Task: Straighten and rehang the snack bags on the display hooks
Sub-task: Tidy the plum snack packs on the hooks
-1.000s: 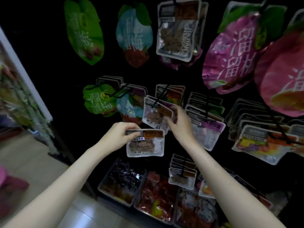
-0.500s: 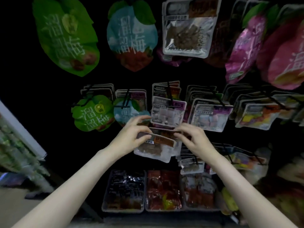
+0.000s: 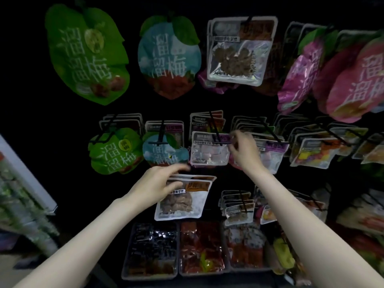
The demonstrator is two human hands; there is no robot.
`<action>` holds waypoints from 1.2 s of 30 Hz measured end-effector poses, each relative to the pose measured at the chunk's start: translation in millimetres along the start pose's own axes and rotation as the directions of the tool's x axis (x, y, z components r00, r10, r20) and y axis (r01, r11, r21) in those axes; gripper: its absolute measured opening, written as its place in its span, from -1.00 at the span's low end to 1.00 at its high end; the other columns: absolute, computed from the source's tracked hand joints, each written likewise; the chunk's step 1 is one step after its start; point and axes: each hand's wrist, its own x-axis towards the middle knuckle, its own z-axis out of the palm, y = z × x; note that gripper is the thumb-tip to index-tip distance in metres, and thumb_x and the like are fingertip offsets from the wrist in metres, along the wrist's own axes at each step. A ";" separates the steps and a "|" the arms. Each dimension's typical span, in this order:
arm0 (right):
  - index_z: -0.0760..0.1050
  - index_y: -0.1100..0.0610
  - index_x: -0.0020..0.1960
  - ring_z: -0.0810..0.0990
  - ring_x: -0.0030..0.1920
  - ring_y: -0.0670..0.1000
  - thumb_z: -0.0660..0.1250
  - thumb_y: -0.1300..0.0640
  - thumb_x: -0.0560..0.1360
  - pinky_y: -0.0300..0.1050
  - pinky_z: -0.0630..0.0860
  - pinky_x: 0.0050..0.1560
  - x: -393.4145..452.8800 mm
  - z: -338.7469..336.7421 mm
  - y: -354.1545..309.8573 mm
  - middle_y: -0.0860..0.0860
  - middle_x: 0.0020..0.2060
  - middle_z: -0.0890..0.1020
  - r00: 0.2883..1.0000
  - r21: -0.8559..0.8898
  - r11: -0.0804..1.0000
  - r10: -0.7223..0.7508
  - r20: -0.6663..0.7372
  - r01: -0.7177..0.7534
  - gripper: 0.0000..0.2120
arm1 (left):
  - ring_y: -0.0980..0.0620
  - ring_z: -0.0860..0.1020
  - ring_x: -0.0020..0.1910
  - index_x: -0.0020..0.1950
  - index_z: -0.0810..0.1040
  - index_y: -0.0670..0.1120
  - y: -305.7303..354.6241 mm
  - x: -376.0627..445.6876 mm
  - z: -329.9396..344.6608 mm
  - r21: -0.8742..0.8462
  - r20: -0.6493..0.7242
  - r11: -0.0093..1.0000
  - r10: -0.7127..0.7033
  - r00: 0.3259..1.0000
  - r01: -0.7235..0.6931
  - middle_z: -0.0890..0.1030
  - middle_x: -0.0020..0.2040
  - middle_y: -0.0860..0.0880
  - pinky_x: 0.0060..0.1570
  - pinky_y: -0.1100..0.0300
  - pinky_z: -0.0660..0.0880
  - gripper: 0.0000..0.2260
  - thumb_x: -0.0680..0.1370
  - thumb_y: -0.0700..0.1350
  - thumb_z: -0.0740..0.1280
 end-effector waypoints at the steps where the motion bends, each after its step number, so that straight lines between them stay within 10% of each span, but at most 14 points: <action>1: 0.38 0.24 0.30 0.39 0.23 0.20 0.31 0.25 0.49 -0.04 0.34 0.11 1.2 1.5 0.5 0.20 0.14 0.49 1.000 -0.027 1.000 0.003 -0.017 -0.003 -0.61 | 0.20 0.57 -0.04 0.22 0.52 0.07 -3.6 0.9 -1.7 0.002 -0.009 1.000 -0.009 1.000 0.009 0.61 -0.04 0.15 -0.02 0.23 0.51 -0.71 0.51 -0.10 0.37; 8: 0.45 0.27 0.18 0.35 0.20 0.21 0.32 0.25 0.48 -0.03 0.33 0.05 4.2 1.9 -0.9 0.23 0.17 0.42 0.998 -0.179 0.982 -0.066 -0.012 0.063 -0.72 | 0.32 0.53 -0.25 -0.05 0.60 0.05 -11.0 8.9 2.6 -0.027 0.030 0.999 -0.030 0.999 0.031 0.56 -0.26 0.24 -0.21 0.36 0.43 -0.93 0.48 -0.07 0.40; 21: 0.52 0.13 -0.10 0.54 -0.24 -0.15 0.36 0.20 0.49 -0.40 0.42 -0.19 -61.0 -27.4 -21.2 -0.11 -0.25 0.57 0.931 0.161 0.963 -0.254 0.264 0.217 -0.98 | 0.09 0.28 0.30 -0.13 0.59 -0.07 -11.5 18.9 9.4 0.063 -0.181 0.964 0.265 0.947 -0.258 0.41 0.25 0.05 0.24 0.12 0.20 -0.94 0.45 -0.12 0.42; 26: 0.48 0.08 -0.13 0.57 -0.21 -0.14 0.36 0.20 0.49 -0.31 0.50 -0.16 -71.0 -19.1 -37.7 -0.15 -0.25 0.57 0.937 0.331 0.932 -0.240 0.252 0.150 -0.93 | 0.19 0.50 0.03 0.00 0.54 -0.08 -9.9 11.9 9.9 -0.006 -0.162 0.948 0.314 0.935 -0.319 0.51 0.11 0.04 0.00 0.26 0.47 -0.89 0.53 -0.08 0.31; 36: 0.55 0.10 -0.02 0.64 -0.06 -0.05 0.24 0.22 0.57 -0.15 0.56 -0.02 -42.7 41.0 -124.6 0.00 -0.09 0.65 0.878 0.609 0.788 -0.351 0.326 0.089 -0.88 | 0.41 0.52 -0.12 0.01 0.53 0.09 -61.1 -61.9 -36.4 -0.196 -0.269 0.974 -0.165 0.949 0.114 0.56 -0.13 0.28 -0.16 0.50 0.41 -0.77 0.47 -0.21 0.40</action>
